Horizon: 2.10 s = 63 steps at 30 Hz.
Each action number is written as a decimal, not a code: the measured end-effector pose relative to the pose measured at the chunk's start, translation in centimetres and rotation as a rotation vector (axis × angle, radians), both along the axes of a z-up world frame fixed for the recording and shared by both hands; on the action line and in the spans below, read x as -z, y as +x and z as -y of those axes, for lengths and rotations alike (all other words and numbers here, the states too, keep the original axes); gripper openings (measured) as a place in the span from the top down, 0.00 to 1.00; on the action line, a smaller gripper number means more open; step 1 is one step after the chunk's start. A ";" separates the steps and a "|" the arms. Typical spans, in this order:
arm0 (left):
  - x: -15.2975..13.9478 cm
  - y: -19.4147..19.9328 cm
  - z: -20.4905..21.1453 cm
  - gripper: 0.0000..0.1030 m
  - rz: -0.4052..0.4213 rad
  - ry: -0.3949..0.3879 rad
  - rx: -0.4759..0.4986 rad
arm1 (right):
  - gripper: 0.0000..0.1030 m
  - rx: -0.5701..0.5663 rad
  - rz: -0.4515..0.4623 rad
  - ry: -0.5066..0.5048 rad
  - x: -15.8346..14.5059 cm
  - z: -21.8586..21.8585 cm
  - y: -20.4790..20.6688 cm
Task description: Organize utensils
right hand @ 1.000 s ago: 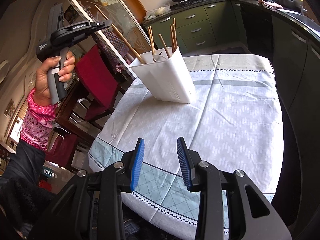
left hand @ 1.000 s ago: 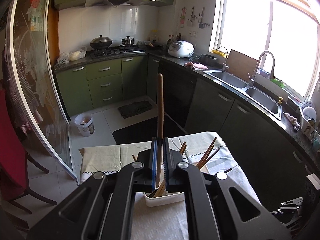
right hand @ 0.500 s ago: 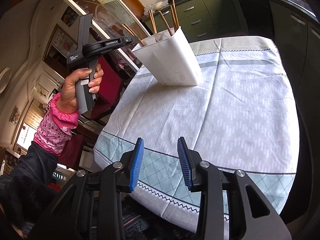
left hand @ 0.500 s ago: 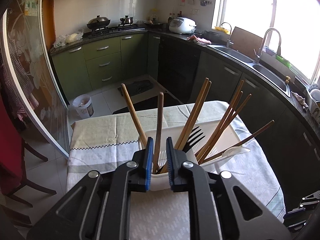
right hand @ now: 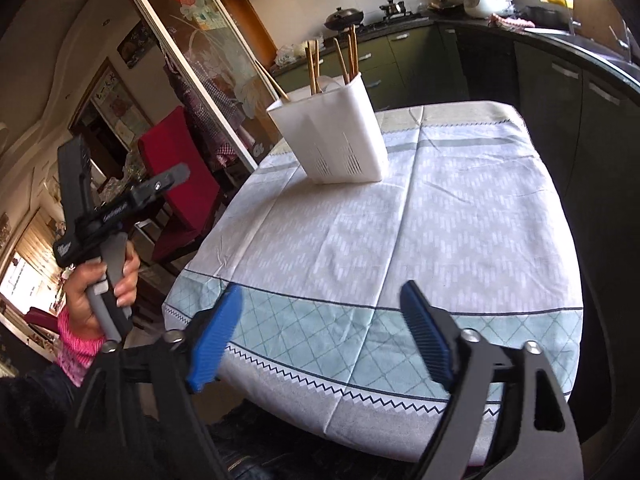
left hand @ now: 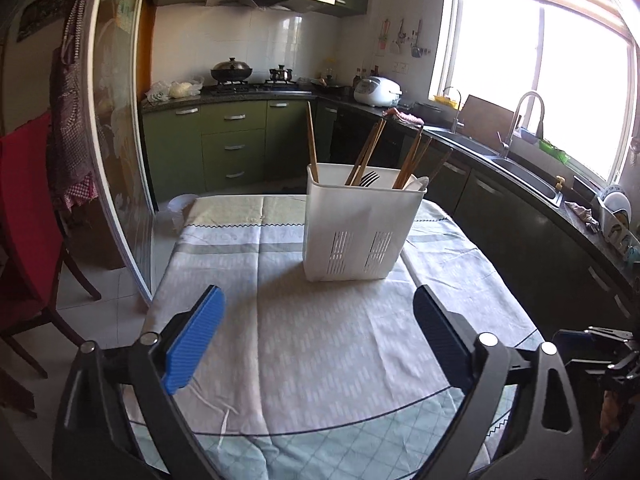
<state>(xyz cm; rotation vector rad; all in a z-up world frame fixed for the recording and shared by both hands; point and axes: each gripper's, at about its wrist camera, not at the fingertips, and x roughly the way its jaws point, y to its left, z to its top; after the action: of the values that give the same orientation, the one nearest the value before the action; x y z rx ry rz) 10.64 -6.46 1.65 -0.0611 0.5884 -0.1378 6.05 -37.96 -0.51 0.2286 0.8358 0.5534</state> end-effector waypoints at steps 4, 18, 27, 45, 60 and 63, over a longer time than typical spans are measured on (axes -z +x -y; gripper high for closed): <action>-0.7 -4.8 -0.1 0.07 0.079 0.047 -0.072 | 0.05 0.058 0.128 -0.087 -1.3 -1.7 -2.0; -2.8 -10.5 2.4 0.07 0.149 0.117 -0.090 | 0.04 0.306 0.443 -0.287 -4.2 -3.4 -7.9; -1.2 -11.4 1.8 0.07 0.097 0.127 -0.124 | 0.04 0.354 0.499 -0.306 -5.4 -3.0 -9.8; -1.4 -12.4 0.6 0.07 0.112 0.112 -0.143 | 0.04 0.334 0.513 -0.310 -5.9 -3.9 -10.4; -1.9 -12.5 1.0 0.07 0.111 0.121 -0.142 | 0.04 0.333 0.520 -0.309 -6.1 -4.0 -10.5; -2.0 -12.5 1.2 0.07 0.117 0.125 -0.140 | 0.04 0.332 0.520 -0.306 -6.1 -4.0 -10.5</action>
<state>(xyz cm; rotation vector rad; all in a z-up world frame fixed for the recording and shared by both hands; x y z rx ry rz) -1.82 -7.65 3.63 0.0267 0.4730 0.0319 -4.48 -33.99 5.63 -0.0608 0.3551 0.1515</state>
